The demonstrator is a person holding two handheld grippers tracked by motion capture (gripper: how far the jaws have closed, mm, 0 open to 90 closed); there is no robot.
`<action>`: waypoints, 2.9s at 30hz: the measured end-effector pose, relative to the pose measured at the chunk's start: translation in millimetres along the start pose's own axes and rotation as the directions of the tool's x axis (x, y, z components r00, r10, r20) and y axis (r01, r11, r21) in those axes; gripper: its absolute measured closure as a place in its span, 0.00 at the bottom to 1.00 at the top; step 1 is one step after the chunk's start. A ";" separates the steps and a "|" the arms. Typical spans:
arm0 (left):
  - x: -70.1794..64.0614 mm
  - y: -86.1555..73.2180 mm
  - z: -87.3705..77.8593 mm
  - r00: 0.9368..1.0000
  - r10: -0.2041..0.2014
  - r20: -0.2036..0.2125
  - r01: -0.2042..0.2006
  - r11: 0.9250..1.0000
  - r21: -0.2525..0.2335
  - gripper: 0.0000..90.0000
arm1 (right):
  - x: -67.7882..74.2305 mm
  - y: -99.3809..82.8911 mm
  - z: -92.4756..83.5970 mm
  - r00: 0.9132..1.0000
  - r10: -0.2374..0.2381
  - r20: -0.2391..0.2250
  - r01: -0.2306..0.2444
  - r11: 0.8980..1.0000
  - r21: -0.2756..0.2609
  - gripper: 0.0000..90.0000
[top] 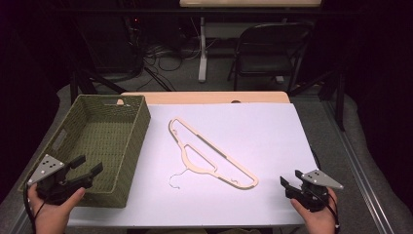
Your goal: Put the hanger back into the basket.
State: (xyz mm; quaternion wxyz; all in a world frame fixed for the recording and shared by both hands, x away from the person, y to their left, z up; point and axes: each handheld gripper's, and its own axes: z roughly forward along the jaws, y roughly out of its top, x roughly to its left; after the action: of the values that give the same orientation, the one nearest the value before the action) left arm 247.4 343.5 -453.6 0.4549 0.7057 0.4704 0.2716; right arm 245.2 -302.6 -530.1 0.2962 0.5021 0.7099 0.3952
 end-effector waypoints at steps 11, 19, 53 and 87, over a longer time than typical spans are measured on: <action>-1.2 1.1 -1.3 1.000 0.000 0.003 0.000 1.000 -0.007 0.36 | 3.3 3.2 2.4 1.000 -0.011 -0.003 0.011 1.000 0.022 0.44; -2.8 1.1 0.5 1.000 0.000 0.009 0.000 1.000 0.003 0.36 | 7.5 8.7 7.0 0.999 -0.029 -0.034 0.031 0.997 0.065 0.43; -18.1 6.6 7.9 0.998 -0.004 0.061 0.002 0.999 0.042 0.32 | 63.2 97.6 41.8 0.953 -0.201 -0.228 0.238 0.960 0.148 0.38; -33.8 9.7 15.2 0.995 0.055 0.086 -0.060 0.997 0.057 0.31 | 129.4 128.7 101.2 0.856 -0.341 -0.389 0.446 0.867 0.222 0.48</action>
State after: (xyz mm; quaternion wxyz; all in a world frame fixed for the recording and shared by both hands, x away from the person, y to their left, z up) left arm 249.9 305.5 -450.0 0.4451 0.7429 0.4384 0.2405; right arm 348.1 -129.8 -474.4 0.1648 0.3086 0.8904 0.2910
